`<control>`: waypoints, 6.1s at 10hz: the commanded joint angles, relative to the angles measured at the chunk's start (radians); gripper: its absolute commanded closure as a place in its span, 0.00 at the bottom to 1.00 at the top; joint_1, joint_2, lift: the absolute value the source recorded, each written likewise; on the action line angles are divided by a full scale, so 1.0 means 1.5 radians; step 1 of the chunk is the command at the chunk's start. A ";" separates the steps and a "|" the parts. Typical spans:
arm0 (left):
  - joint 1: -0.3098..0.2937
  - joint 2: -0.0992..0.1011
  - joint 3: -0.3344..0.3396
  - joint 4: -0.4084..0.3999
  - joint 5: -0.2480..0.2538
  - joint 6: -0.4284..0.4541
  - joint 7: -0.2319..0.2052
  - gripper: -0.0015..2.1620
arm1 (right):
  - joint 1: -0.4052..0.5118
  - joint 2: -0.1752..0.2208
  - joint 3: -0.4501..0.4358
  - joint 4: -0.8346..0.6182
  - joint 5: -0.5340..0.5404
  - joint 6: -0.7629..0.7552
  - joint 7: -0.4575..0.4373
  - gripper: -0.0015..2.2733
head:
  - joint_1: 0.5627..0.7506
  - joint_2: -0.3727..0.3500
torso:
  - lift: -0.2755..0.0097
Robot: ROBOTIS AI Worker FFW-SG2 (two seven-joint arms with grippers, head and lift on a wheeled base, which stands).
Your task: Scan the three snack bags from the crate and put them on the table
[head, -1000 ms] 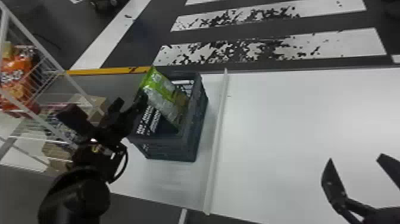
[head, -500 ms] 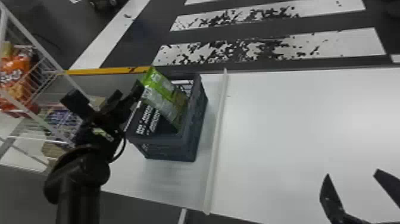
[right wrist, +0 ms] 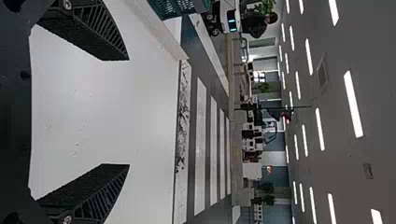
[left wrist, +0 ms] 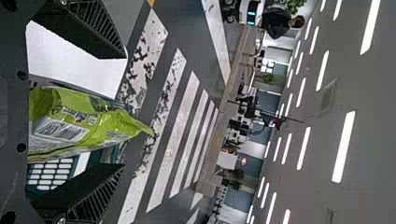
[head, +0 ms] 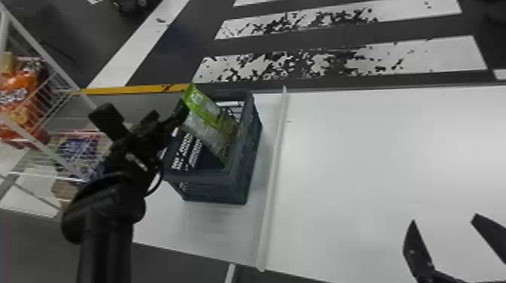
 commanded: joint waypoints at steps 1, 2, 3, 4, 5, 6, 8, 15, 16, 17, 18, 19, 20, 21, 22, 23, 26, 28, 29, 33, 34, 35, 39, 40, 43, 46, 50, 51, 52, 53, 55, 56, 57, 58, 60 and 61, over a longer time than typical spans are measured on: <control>-0.005 0.010 -0.025 0.000 -0.035 0.023 0.007 0.02 | -0.002 -0.005 0.000 0.003 -0.005 -0.007 0.000 0.03 | 0.70 1.00 | 0.64; -0.005 0.010 -0.038 -0.005 -0.060 0.043 0.007 0.02 | -0.002 -0.008 0.000 0.004 -0.008 -0.013 -0.001 0.03 | 0.70 1.00 | 0.64; -0.005 0.010 -0.046 -0.008 -0.086 0.045 0.007 0.02 | -0.002 -0.011 0.000 0.003 -0.011 -0.021 -0.001 0.03 | 0.70 1.00 | 0.64; -0.005 0.010 -0.054 -0.009 -0.100 0.047 0.008 0.02 | 0.000 -0.013 0.000 0.002 -0.012 -0.033 -0.001 0.04 | 0.70 1.00 | 0.64; -0.004 0.011 -0.055 -0.010 -0.103 0.049 0.007 0.02 | 0.007 -0.019 0.000 0.002 -0.011 -0.074 -0.001 0.04 | 0.70 1.00 | 0.64; -0.004 0.012 -0.055 -0.011 -0.112 0.049 0.007 0.02 | 0.009 -0.023 0.001 0.000 -0.012 -0.080 -0.001 0.04 | 0.70 1.00 | 0.64; -0.004 0.014 -0.055 -0.011 -0.115 0.058 0.003 0.03 | 0.010 -0.031 0.000 0.000 -0.013 -0.091 -0.001 0.04 | 0.70 1.00 | 0.64; 0.002 0.012 -0.054 -0.045 -0.119 0.115 -0.013 0.84 | 0.027 -0.040 0.002 0.003 -0.025 -0.179 -0.009 0.04 | 0.70 1.00 | 0.64; 0.018 0.009 -0.049 -0.079 -0.115 0.117 -0.009 0.85 | 0.029 -0.038 0.006 0.002 -0.024 -0.187 -0.009 0.04 | 0.70 1.00 | 0.64; 0.039 0.006 -0.040 -0.114 -0.108 0.117 -0.006 0.85 | 0.029 -0.038 0.011 0.003 -0.020 -0.195 -0.009 0.04 | 0.70 1.00 | 0.64; 0.068 -0.005 -0.026 -0.166 -0.092 0.119 -0.003 0.85 | 0.031 -0.038 0.014 0.002 -0.018 -0.209 -0.009 0.04 | 0.70 1.00 | 0.64; 0.093 -0.017 -0.009 -0.219 -0.077 0.129 -0.003 0.85 | 0.033 -0.039 0.015 0.002 -0.019 -0.230 -0.011 0.04 | 0.70 1.00 | 0.64; 0.119 -0.029 0.009 -0.278 -0.061 0.133 -0.002 0.85 | 0.034 -0.039 0.015 0.001 -0.018 -0.240 -0.013 0.04 | 0.70 1.00 | 0.64; 0.144 -0.044 0.028 -0.343 -0.042 0.139 -0.001 0.85 | 0.034 -0.040 0.015 0.002 -0.017 -0.248 -0.018 0.04 | 0.70 1.00 | 0.64; 0.170 -0.055 0.050 -0.407 -0.014 0.143 0.000 0.85 | 0.032 -0.039 0.015 0.003 -0.017 -0.246 -0.019 0.04 | 0.70 1.00 | 0.64; 0.188 -0.061 0.079 -0.467 0.029 0.199 -0.006 0.85 | 0.024 -0.038 0.015 0.009 -0.017 -0.240 -0.023 0.04 | 0.70 1.00 | 0.64; 0.205 -0.069 0.146 -0.574 0.161 0.344 -0.017 0.85 | 0.010 -0.038 0.017 0.013 -0.019 -0.232 -0.030 0.03 | 0.70 1.00 | 0.64; 0.198 -0.086 0.129 -0.578 0.212 0.379 -0.032 0.85 | -0.002 -0.037 0.016 0.014 -0.023 -0.215 -0.034 0.03 | 0.70 0.99 | 0.64; 0.191 -0.102 0.090 -0.570 0.207 0.383 -0.044 0.85 | -0.011 -0.036 0.016 0.017 -0.025 -0.213 -0.041 0.03 | 0.70 0.97 | 0.64; 0.161 -0.159 -0.103 -0.420 0.151 0.401 -0.137 0.85 | -0.030 -0.036 0.004 0.015 -0.039 -0.201 -0.047 0.03 | 0.70 0.71 | 0.64; 0.155 -0.160 -0.145 -0.362 0.151 0.358 -0.147 0.85 | -0.041 -0.036 -0.003 0.014 -0.048 -0.172 -0.047 0.03 | 0.70 0.62 | 0.64; 0.147 -0.164 -0.180 -0.297 0.151 0.309 -0.163 0.85 | -0.061 -0.037 -0.016 0.015 -0.049 -0.138 -0.046 0.03 | 0.70 0.54 | 0.64; 0.065 -0.176 -0.263 -0.039 0.121 0.193 -0.251 0.85 | -0.154 -0.037 -0.095 0.011 -0.094 0.065 0.015 0.03 | 0.70 0.35 | 0.64; 0.036 -0.176 -0.279 0.009 0.121 0.193 -0.253 0.85 | -0.165 -0.037 -0.112 0.011 -0.108 0.093 0.026 0.03 | 0.70 0.31 | 0.64; -0.007 -0.176 -0.358 0.054 0.082 0.195 -0.237 0.85 | -0.172 -0.037 -0.138 0.009 -0.129 0.108 0.038 0.03 | 0.70 0.21 | 0.64; -0.043 -0.176 -0.450 0.134 0.018 0.146 -0.211 0.85 | -0.167 -0.037 -0.155 0.004 -0.148 0.102 0.043 0.03 | 0.70 0.10 | 0.64; -0.081 -0.176 -0.530 0.203 -0.027 0.101 -0.178 0.85 | -0.155 -0.036 -0.187 -0.001 -0.171 0.097 0.057 0.04 | 0.70 0.03 | 0.64; -0.080 -0.176 -0.536 0.195 -0.046 0.098 -0.158 0.60 | -0.153 -0.036 -0.190 -0.003 -0.174 0.095 0.060 0.04 | 0.70 0.03 | 0.64; -0.079 -0.176 -0.562 0.170 -0.117 0.115 -0.123 0.00 | -0.151 -0.036 -0.189 -0.007 -0.174 0.097 0.060 0.04 | 0.70 0.03 | 0.64; -0.076 -0.176 -0.594 0.147 -0.182 0.150 -0.076 0.00 | -0.148 -0.036 -0.188 -0.013 -0.174 0.097 0.060 0.04 | 0.70 0.03 | 0.64; -0.055 -0.176 -0.618 0.080 -0.230 0.156 -0.016 0.01 | -0.135 -0.036 -0.190 -0.032 -0.174 0.104 0.060 0.04 | 0.70 0.03 | 0.64; -0.043 -0.176 -0.614 0.043 -0.229 0.156 -0.002 0.01 | -0.127 -0.036 -0.194 -0.044 -0.174 0.110 0.060 0.04 | 0.70 0.03 | 0.64; -0.029 -0.176 -0.604 -0.003 -0.230 0.156 0.016 0.01 | -0.119 -0.036 -0.198 -0.056 -0.174 0.114 0.060 0.04 | 0.70 0.03 | 0.64; -0.005 -0.176 -0.589 -0.057 -0.232 0.170 0.025 0.01 | -0.111 -0.036 -0.204 -0.065 -0.174 0.116 0.060 0.04 | 0.70 0.03 | 0.64; 0.067 -0.176 -0.527 -0.195 -0.226 0.193 0.025 0.02 | -0.095 -0.036 -0.209 -0.076 -0.174 0.120 0.062 0.04 | 0.70 0.03 | 0.64; 0.113 -0.176 -0.493 -0.272 -0.217 0.195 0.027 0.02 | -0.091 -0.036 -0.209 -0.076 -0.175 0.126 0.065 0.04 | 0.70 0.03 | 0.64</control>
